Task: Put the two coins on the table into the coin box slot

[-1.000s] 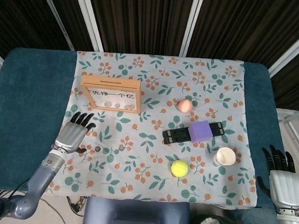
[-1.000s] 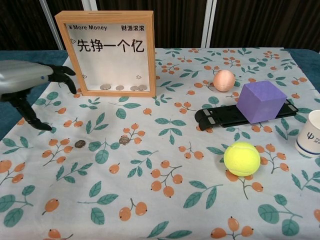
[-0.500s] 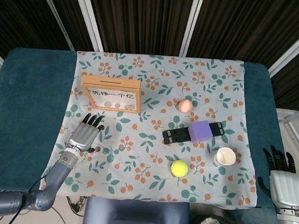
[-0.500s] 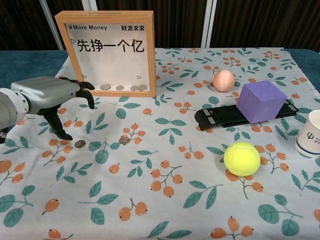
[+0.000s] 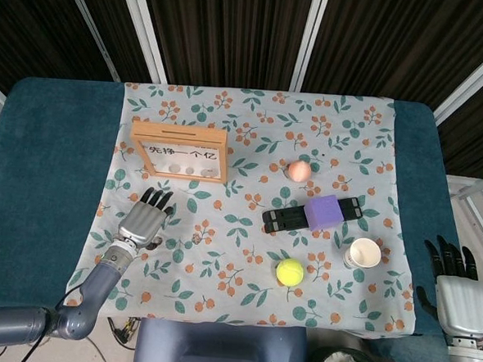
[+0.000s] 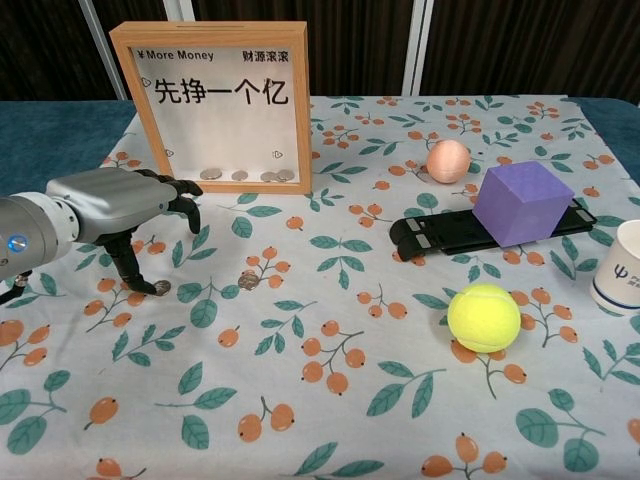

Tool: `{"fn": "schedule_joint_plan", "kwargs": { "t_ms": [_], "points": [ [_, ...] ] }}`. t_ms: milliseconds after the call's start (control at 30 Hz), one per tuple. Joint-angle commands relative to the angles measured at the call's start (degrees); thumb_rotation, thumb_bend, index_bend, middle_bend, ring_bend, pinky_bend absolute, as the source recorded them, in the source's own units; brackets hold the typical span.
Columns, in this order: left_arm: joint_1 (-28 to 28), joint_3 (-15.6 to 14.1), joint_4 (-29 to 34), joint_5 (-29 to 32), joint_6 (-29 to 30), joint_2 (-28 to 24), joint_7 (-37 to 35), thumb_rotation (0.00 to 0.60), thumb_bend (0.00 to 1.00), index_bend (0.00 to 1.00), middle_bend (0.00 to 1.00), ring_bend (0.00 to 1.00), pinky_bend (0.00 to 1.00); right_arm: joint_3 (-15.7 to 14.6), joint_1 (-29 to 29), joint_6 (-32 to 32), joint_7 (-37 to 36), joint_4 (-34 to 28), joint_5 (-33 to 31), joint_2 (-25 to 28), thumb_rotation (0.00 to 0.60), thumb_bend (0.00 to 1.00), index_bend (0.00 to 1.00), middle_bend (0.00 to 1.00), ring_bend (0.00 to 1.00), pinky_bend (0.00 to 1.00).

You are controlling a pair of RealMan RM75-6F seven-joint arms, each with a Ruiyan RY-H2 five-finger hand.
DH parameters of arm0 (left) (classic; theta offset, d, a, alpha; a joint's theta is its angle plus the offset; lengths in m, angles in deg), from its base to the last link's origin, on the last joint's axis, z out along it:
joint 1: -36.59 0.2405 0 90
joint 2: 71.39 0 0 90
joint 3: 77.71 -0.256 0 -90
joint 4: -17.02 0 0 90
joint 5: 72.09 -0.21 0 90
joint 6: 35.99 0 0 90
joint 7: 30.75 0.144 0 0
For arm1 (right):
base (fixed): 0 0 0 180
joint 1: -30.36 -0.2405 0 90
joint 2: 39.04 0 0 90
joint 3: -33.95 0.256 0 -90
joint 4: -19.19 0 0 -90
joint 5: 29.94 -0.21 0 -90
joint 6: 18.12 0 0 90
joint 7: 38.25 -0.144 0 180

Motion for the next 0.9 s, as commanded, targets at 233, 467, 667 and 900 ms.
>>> {"fn": "schedule_joint_plan", "kwargs": {
  "t_ms": [233,467,667,900],
  "points": [
    [-1.07,-0.29,-0.42,1.23,0.6,0.5,0.45,0.6,0.03,0.29,0.0,0.0,0.0,0.04,0.02,0.08,0.05,-0.1,-0.26,0.04,0.6,0.41,0.1,0.04,0.1,0.0],
    [-1.55,-0.73,-0.69,1.24,1.18,0.72,0.5,0.6,0.03,0.29,0.0,0.0,0.0,0.07,0.02,0.13,0.12,-0.18,-0.42,0.07,0.6,0.41,0.1,0.04,0.1,0.0],
    [-1.79,-1.15,-1.07,1.48,1.46,0.92,0.34,0.6,0.03,0.29,0.0,0.0,0.0,-0.01,0.0,0.2,0.2,-0.23,-0.36,0.09,0.6,0.41,0.1,0.04,0.1,0.0],
    [-2.25,-1.73,-1.62,1.72,1.57,1.28,0.7,0.6,0.03,0.3,0.0,0.0,0.0,-0.09,0.04,0.18,0.34,-0.3,-0.35,0.1,0.6,0.41,0.1,0.04,0.1,0.0]
  ]
}}
